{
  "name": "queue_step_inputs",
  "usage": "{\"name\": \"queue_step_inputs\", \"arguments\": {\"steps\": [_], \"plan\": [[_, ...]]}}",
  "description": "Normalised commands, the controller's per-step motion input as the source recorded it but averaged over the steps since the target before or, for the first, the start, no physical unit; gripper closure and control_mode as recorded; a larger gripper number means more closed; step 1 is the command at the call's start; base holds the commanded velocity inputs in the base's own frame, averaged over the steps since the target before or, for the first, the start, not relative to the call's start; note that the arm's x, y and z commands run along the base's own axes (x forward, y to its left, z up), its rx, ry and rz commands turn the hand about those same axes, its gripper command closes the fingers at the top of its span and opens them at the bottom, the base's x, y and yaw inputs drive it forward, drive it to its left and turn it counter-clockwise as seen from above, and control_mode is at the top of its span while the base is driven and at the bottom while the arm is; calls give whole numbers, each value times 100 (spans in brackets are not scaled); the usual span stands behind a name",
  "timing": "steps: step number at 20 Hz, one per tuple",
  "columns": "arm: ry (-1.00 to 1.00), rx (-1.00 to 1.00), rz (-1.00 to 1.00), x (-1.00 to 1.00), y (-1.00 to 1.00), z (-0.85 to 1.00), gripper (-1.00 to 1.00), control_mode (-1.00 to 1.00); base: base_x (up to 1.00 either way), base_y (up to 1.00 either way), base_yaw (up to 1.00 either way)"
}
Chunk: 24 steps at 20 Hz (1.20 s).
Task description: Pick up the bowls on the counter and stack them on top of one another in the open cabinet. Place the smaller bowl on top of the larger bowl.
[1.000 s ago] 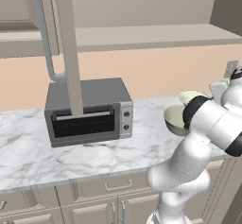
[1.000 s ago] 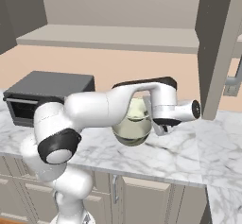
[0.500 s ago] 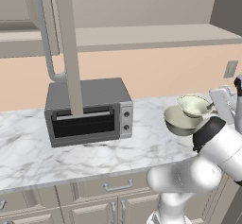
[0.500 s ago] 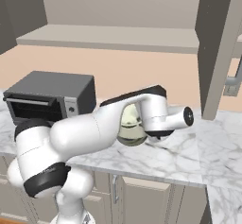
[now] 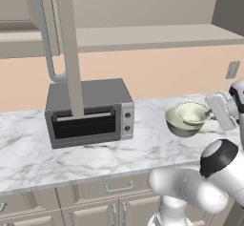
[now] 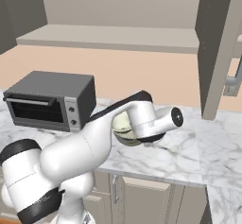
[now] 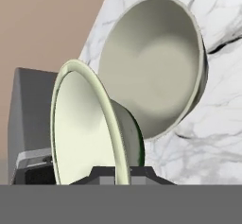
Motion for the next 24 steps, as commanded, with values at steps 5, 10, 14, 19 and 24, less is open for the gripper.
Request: {"name": "queue_step_inputs", "arguments": {"steps": [5,10,14,19,24], "plan": [[7,-4,0,-4,6,-8,100,-100,0,0,0],[9,0,-3,1,-1,0,100,-100,0,0,0],[9,0,-5,6,-7,0,100,-100,0,0,0],[8,0,-5,10,-9,0,100,-100,0,0,0],[1,0,-4,16,-5,0,100,-100,0,0,0]]}}
